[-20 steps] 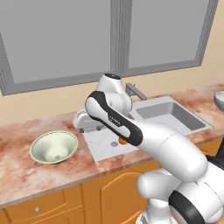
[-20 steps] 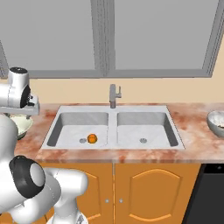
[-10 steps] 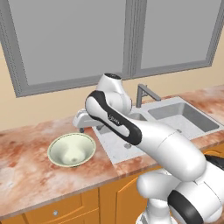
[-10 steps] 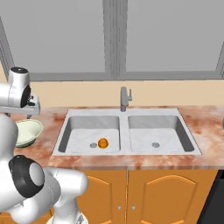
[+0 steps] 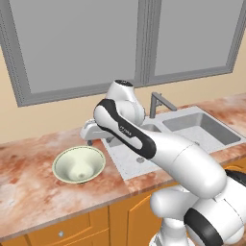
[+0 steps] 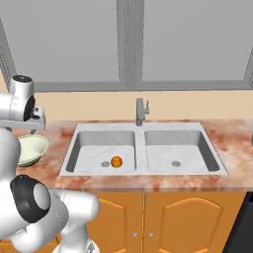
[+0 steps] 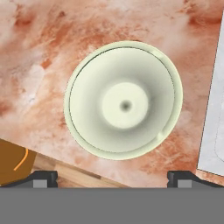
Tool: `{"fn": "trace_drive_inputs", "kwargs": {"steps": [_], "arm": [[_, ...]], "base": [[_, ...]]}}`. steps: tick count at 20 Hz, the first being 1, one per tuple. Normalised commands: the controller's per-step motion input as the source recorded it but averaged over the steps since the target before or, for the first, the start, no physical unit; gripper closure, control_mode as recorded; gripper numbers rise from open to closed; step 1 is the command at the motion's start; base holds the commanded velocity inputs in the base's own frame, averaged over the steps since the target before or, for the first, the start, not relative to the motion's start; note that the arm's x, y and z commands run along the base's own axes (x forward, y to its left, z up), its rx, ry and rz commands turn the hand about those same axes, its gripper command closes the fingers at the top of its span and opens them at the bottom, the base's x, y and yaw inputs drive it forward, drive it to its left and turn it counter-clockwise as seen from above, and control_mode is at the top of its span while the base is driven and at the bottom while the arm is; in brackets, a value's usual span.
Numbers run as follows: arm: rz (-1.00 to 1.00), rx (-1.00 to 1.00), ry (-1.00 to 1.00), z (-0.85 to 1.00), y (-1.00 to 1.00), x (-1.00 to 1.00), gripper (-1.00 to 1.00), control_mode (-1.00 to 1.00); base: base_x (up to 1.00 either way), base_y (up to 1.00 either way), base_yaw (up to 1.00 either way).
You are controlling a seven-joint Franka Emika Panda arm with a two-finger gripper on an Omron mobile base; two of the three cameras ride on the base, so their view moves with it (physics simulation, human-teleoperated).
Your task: Pick the pears from the cabinet and place them in one bowl. Pick the orange from the sink and place it in the other bowl.
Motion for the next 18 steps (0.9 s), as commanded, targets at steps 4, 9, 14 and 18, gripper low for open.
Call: {"fn": "trace_drive_inputs", "kwargs": {"steps": [4, 9, 14, 18], "arm": [[0.0, 0.0, 0.0, 0.0, 0.0, 0.0, -1.0, 1.0], [0.0, 0.0, 0.0, 0.0, 0.0, 0.0, -1.0, 1.0], [0.0, 0.0, 0.0, 0.0, 0.0, 0.0, -1.0, 1.0], [0.0, 0.0, 0.0, 0.0, 0.0, 0.0, -1.0, 1.0]], "base": [[0.0, 0.0, 0.0], [0.0, 0.0, 0.0], [0.0, 0.0, 0.0], [0.0, 0.0, 0.0]]}}
